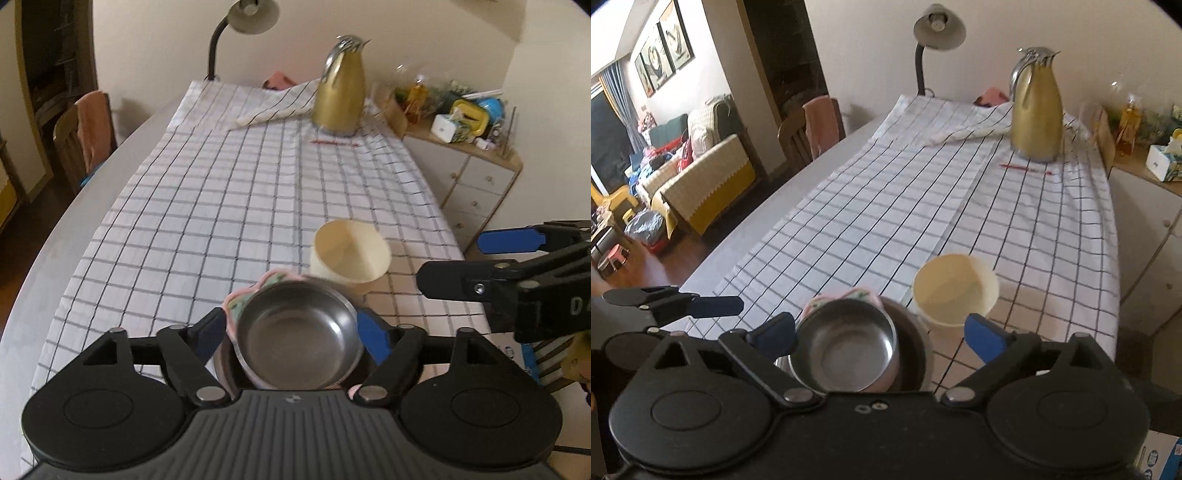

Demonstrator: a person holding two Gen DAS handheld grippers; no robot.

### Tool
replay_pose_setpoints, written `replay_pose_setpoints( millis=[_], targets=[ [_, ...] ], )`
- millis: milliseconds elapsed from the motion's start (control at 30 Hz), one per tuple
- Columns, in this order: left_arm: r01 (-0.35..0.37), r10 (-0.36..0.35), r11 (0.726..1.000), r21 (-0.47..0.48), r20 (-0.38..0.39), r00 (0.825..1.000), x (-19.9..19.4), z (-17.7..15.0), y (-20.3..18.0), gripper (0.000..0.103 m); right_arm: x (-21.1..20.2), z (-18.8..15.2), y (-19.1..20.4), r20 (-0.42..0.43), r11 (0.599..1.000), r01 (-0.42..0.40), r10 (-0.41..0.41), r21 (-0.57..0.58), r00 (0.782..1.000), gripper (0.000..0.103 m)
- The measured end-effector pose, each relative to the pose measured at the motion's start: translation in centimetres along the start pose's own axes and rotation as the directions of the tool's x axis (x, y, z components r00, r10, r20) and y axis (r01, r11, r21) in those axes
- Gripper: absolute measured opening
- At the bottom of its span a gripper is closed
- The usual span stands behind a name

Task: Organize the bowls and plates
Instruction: 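Open the left gripper and move it toward the cream bowl, then close the left gripper on the cream bowl rim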

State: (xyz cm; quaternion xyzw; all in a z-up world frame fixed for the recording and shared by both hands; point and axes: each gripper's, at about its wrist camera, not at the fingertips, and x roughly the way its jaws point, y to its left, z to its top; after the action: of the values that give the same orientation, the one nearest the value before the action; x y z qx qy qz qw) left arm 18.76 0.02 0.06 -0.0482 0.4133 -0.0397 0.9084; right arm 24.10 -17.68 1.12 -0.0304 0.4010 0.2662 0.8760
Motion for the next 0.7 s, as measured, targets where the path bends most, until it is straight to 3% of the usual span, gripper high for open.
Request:
replay_pose_setpoints(
  millis=[267,500,700],
  targets=[
    [0.04,-0.04,0.999,-0.001,0.03,0.999,0.7,1.7,-2.0,0.08,-0.6,0.3,-3.4,0.022,0.998,0.034,-0.035,0.052,0.999,0.101],
    [0.005,-0.005,1.0,0.0,-0.001,1.0,3.6,4.2,-3.3,0.08,0.4,1.1,-7.2,0.001,0.992,0.064,-0.065,0.106,0.998,0.101],
    [0.008,-0.009,1.0,-0.019,-0.045,0.999,7.3,6.3,-3.7,0.08,2.3,1.7,-10.1,-0.043,0.986,0.042,-0.036,0.163,0.998,0.099]
  ],
)
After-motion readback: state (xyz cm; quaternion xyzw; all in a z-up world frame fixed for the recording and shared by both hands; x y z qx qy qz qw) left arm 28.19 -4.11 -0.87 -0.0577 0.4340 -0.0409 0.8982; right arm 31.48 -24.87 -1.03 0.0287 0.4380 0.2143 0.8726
